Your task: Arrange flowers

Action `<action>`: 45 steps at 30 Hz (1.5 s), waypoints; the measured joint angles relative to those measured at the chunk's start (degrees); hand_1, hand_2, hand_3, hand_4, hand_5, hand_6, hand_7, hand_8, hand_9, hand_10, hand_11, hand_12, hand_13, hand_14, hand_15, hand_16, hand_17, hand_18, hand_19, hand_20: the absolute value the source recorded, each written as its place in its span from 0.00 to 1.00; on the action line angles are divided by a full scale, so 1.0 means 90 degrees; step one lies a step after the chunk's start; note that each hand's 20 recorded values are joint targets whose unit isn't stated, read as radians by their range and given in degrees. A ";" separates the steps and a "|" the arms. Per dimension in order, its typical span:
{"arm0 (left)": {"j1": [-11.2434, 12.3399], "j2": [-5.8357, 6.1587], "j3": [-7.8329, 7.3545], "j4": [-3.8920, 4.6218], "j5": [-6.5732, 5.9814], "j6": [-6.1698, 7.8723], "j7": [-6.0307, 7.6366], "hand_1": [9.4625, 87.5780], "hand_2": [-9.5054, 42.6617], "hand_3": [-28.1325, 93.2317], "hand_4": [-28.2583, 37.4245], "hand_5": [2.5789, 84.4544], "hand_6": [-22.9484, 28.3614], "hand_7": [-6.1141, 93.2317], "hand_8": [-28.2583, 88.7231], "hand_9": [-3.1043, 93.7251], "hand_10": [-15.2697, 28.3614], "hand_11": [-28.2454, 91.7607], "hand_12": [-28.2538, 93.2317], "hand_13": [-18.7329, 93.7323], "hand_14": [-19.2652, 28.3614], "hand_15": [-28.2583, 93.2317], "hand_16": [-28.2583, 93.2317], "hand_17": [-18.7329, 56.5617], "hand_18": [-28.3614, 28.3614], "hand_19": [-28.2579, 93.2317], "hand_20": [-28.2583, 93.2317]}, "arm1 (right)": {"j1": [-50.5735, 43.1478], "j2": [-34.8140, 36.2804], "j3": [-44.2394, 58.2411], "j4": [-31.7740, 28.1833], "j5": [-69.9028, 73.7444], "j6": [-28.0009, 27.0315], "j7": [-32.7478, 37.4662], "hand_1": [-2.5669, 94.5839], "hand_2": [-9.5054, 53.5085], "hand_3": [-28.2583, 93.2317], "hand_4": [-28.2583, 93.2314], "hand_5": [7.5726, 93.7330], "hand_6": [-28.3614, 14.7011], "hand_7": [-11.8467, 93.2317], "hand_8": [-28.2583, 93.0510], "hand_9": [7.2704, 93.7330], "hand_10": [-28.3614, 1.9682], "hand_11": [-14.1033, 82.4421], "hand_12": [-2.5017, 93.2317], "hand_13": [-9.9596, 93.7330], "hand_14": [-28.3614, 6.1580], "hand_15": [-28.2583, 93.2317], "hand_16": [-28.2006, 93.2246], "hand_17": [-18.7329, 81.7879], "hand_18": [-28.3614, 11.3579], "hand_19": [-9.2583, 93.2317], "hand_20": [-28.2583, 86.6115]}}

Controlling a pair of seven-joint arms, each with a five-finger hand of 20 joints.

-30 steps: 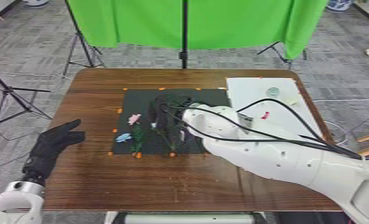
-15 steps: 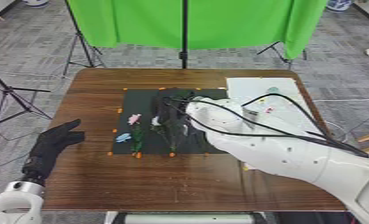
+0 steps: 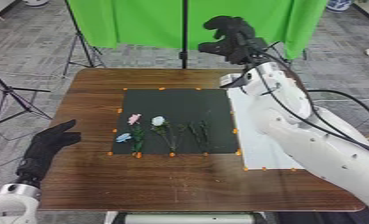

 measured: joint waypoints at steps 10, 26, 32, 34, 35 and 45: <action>0.0020 -0.0008 0.0012 -0.0001 0.0007 -0.0006 -0.0019 0.17 0.57 0.77 0.00 0.50 0.59 0.14 0.19 0.54 0.71 0.40 0.32 0.54 0.81 0.38 0.20 0.40 0.72 0.32 0.35 | -0.1047 0.0739 0.0731 0.0818 0.0031 -0.1631 0.0871 0.29 0.00 0.73 0.09 0.47 0.63 0.22 0.18 0.58 0.28 0.22 0.21 0.88 0.59 0.71 0.49 0.70 0.23 1.00 0.67; 0.0008 -0.0009 0.0040 0.0004 0.0017 -0.0037 -0.0019 0.17 0.57 0.77 0.00 0.50 0.59 0.14 0.19 0.54 0.71 0.40 0.32 0.54 0.81 0.38 0.20 0.40 0.71 0.32 0.35 | -0.1053 0.0697 0.0109 0.1459 -0.0019 -0.1786 0.0988 0.37 0.00 0.77 0.10 0.51 0.67 0.25 0.16 0.60 0.33 0.23 0.21 0.89 0.64 0.73 0.49 0.72 0.24 1.00 0.67; -0.0009 -0.0018 0.0053 0.0008 0.0018 -0.0042 -0.0018 0.17 0.57 0.77 0.00 0.50 0.59 0.14 0.19 0.54 0.70 0.40 0.32 0.54 0.82 0.38 0.20 0.40 0.71 0.32 0.35 | -0.0900 0.0692 -0.0280 0.1722 -0.0284 -0.1866 0.1029 0.48 0.00 0.79 0.08 0.55 0.70 0.29 0.15 0.62 0.36 0.24 0.21 0.89 0.67 0.73 0.48 0.73 0.28 1.00 0.67; -0.0014 -0.0018 0.0053 0.0008 0.0018 -0.0043 -0.0017 0.17 0.57 0.77 0.00 0.50 0.59 0.14 0.19 0.54 0.70 0.40 0.32 0.54 0.82 0.38 0.20 0.40 0.71 0.32 0.35 | -0.0858 0.0687 -0.0390 0.1816 -0.0381 -0.1802 0.1044 0.55 0.00 0.79 0.07 0.61 0.68 0.31 0.15 0.68 0.42 0.27 0.21 0.93 0.74 0.72 0.49 0.76 0.32 1.00 0.68; -0.0015 -0.0018 0.0053 0.0008 0.0018 -0.0043 -0.0016 0.17 0.57 0.77 0.00 0.50 0.58 0.14 0.19 0.54 0.70 0.40 0.32 0.54 0.82 0.38 0.20 0.40 0.71 0.32 0.35 | -0.0832 0.0686 -0.0456 0.1855 -0.0437 -0.1705 0.1053 0.58 0.00 0.78 0.06 0.64 0.67 0.32 0.19 0.71 0.45 0.28 0.22 0.94 0.75 0.72 0.50 0.77 0.33 1.00 0.68; -0.0013 -0.0040 0.0046 0.0006 0.0018 -0.0043 -0.0014 0.17 0.57 0.77 0.00 0.50 0.59 0.14 0.19 0.54 0.71 0.40 0.32 0.54 0.82 0.38 0.20 0.40 0.71 0.32 0.35 | -0.0571 0.0560 -0.1198 0.2549 -0.0855 0.0458 0.0943 0.74 0.00 0.67 0.08 0.83 0.60 0.33 0.31 0.94 0.59 0.23 0.41 0.99 0.81 0.72 0.51 0.83 0.39 1.00 0.71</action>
